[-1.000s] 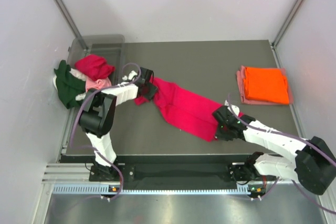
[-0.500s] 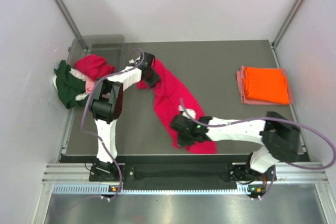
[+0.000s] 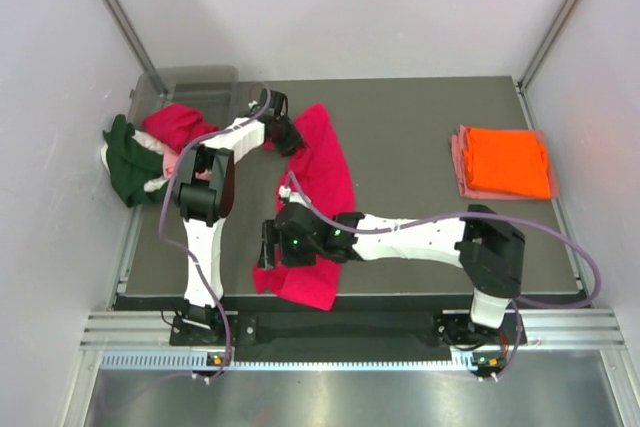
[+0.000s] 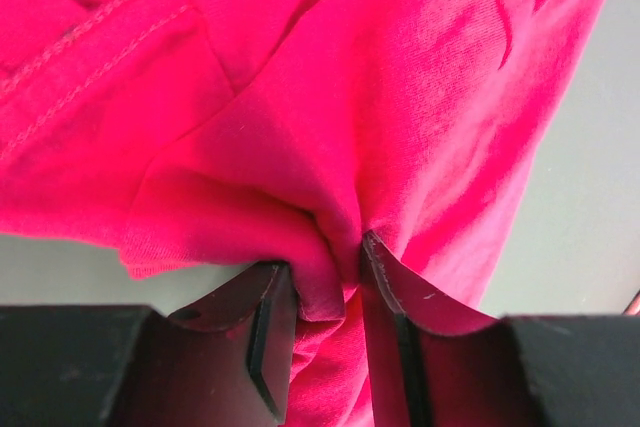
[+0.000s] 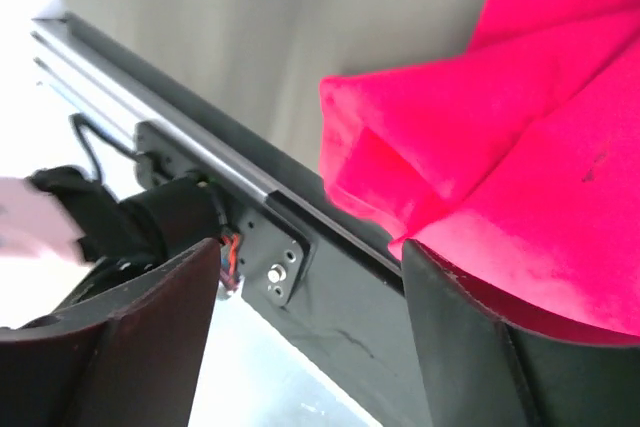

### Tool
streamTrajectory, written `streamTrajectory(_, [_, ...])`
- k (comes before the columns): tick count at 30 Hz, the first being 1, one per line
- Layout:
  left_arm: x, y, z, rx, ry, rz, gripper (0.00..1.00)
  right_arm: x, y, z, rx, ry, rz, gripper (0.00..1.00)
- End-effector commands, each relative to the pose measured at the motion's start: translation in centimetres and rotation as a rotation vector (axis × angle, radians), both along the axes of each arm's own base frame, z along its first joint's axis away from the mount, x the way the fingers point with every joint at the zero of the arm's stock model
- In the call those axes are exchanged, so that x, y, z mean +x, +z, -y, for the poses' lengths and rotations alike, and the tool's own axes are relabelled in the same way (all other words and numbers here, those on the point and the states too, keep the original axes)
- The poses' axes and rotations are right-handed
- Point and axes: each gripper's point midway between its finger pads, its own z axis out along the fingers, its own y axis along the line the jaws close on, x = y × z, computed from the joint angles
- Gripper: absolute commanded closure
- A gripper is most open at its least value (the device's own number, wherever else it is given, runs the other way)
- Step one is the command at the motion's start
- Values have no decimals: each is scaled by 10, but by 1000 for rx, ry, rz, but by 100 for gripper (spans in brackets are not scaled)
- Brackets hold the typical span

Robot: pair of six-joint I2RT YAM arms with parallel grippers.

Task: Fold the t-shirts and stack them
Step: Fold the tshirt

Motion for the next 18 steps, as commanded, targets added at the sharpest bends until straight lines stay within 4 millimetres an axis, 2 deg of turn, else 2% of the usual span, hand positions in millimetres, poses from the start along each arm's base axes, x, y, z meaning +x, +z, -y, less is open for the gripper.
streamTrajectory(1, [-20, -55, -28, 135, -39, -126, 63, 31, 65, 7, 158, 12, 101, 27])
streamTrajectory(2, [-18, -55, -30, 146, -51, -119, 62, 36, 63, 17, 153, 15, 97, 27])
streamTrajectory(3, [-17, -56, -31, 153, -55, -121, 61, 57, 72, 32, 162, -10, 125, 27])
streamTrajectory(4, [-13, -54, -32, 161, -56, -113, 61, 64, 73, 41, 163, -14, 124, 29])
streamTrajectory(5, [-13, -58, -36, 172, -61, -120, 61, 71, 68, 52, 151, -21, 126, 32])
streamTrajectory(6, [-12, -59, -37, 173, -62, -121, 60, 91, 76, 68, 157, -47, 162, 33])
streamTrajectory(8, [-3, -56, -35, 161, -79, -95, 60, 105, 73, 89, 134, -78, 177, 33])
streamTrajectory(9, [-1, -62, -37, 151, -84, -103, 59, 119, 81, 105, 135, -103, 214, 33])
streamTrajectory(10, [7, -55, -31, 127, -105, -79, 59, 124, 77, 115, 118, -117, 222, 33])
streamTrajectory(11, [10, -62, -31, 121, -109, -86, 59, 131, 77, 125, 105, -135, 234, 33])
streamTrajectory(12, [13, -62, -29, 116, -117, -83, 59, 144, 79, 143, 87, -171, 255, 33])
streamTrajectory(13, [24, -54, -26, 109, -121, -56, 59, 149, 77, 152, 76, -187, 260, 34])
streamTrajectory(14, [26, -60, -25, 108, -125, -62, 60, 153, 69, 162, 56, -202, 258, 34])
streamTrajectory(15, [29, -60, -25, 111, -124, -61, 60, 165, 66, 179, 39, -237, 263, 34])
streamTrajectory(16, [40, -52, -24, 111, -123, -30, 60, 166, 58, 187, 29, -238, 247, 34])
streamTrajectory(18, [48, -53, -28, 106, -115, -24, 60, 179, 48, 207, 3, -263, 243, 35])
